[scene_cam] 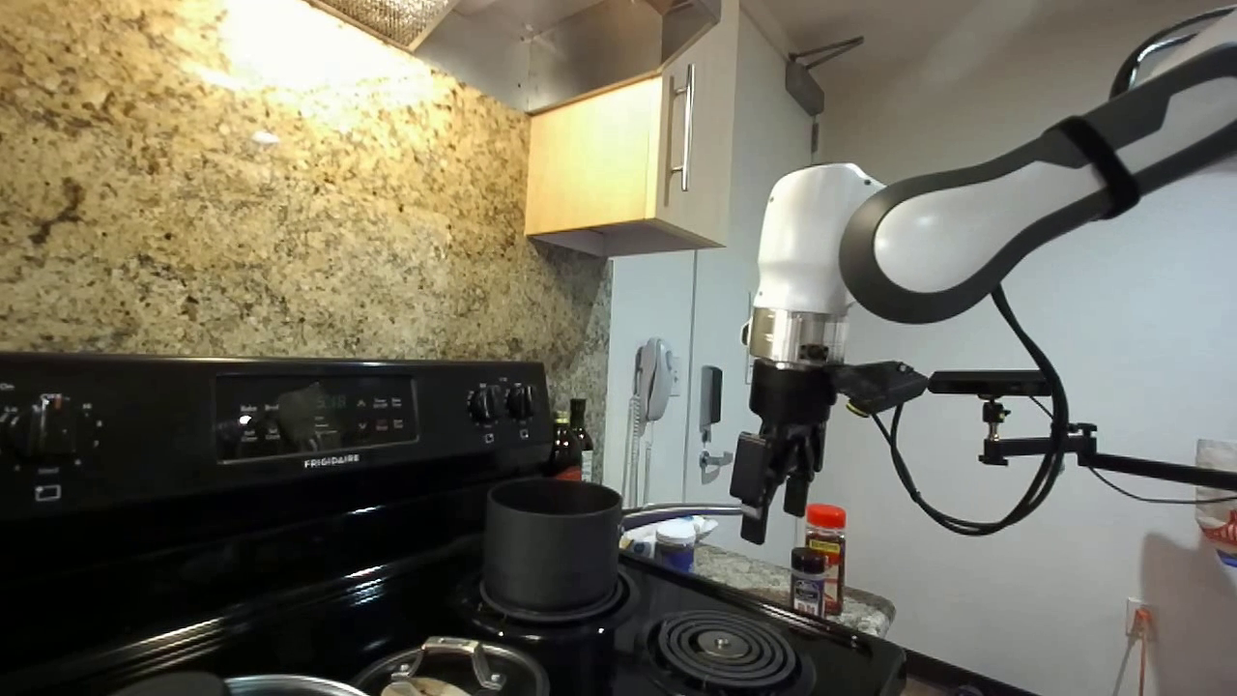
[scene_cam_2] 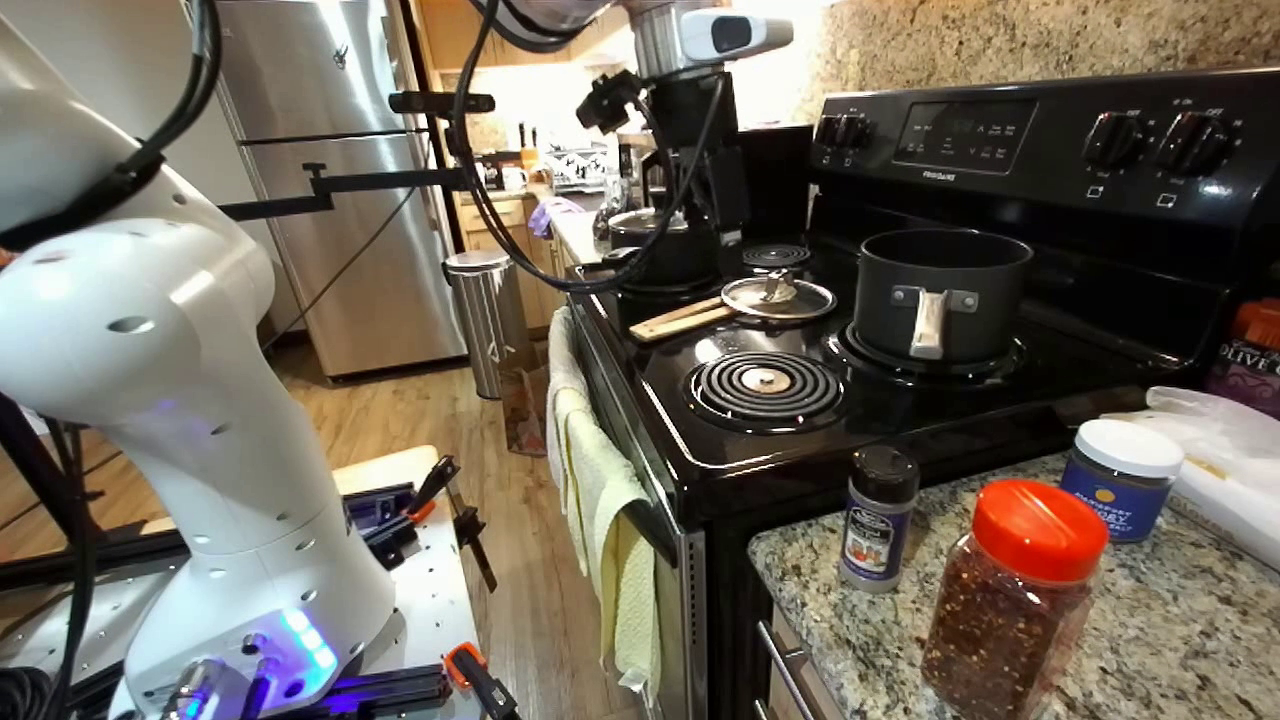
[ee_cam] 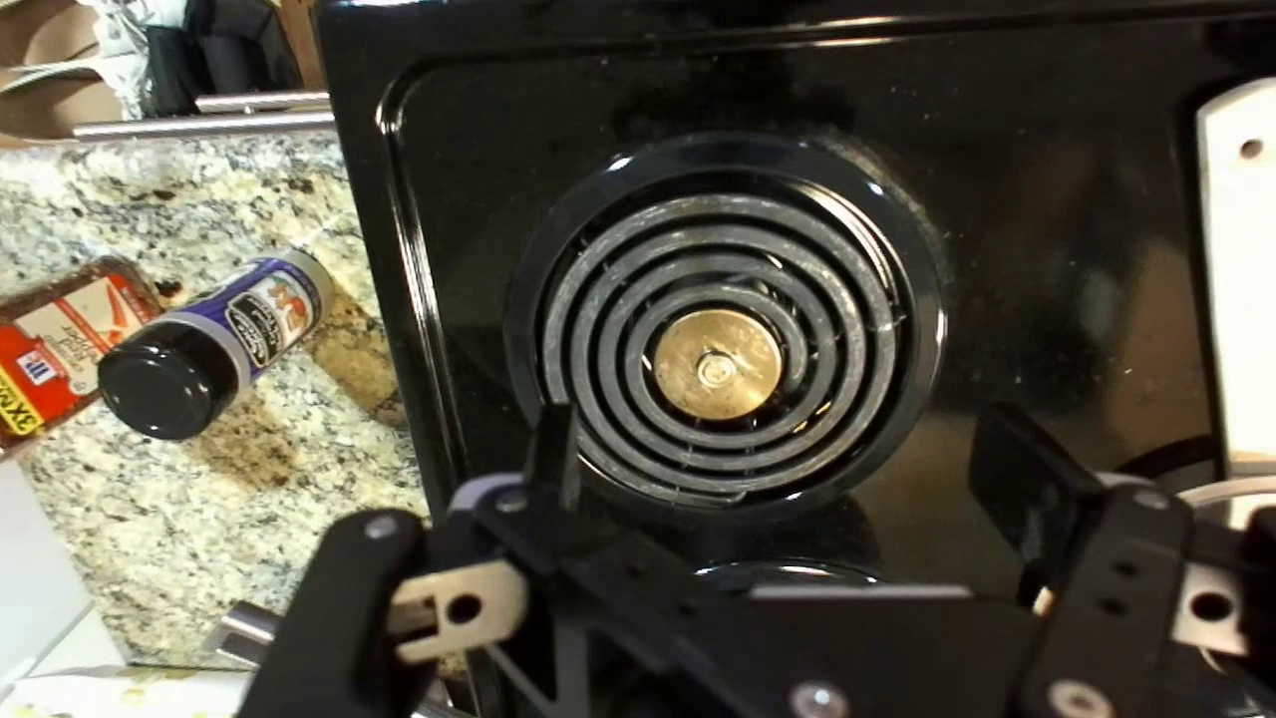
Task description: Take the lid off the pot on the right and put it on the stove
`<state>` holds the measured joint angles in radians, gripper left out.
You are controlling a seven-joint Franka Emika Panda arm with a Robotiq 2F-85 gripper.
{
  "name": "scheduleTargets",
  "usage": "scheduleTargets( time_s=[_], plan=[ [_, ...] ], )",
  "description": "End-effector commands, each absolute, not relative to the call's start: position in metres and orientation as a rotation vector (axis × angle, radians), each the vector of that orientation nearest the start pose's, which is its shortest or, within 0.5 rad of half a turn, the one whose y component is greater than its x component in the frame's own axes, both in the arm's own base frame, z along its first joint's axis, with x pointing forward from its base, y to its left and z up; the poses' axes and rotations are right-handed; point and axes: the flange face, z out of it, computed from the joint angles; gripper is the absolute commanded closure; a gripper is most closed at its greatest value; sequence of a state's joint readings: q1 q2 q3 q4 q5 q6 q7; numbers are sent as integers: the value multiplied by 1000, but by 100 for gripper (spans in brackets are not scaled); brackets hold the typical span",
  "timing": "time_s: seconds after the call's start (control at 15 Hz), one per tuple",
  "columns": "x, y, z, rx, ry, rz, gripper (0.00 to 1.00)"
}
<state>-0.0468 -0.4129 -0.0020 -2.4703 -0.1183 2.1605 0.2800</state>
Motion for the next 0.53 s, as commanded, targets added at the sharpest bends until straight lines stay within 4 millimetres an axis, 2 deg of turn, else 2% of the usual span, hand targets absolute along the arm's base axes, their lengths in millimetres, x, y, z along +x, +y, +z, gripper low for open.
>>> scheduleTargets(
  time_s=[0.0, 0.27, 0.33, 0.47],
  plan=[
    [433, -26, 455, -3182, 350, -67, 0],
    [439, -29, 453, -3208, 408, 36, 0],
    [431, -28, 453, -3205, 397, -29, 0],
    [433, -28, 452, -3205, 397, -22, 0]
  ],
)
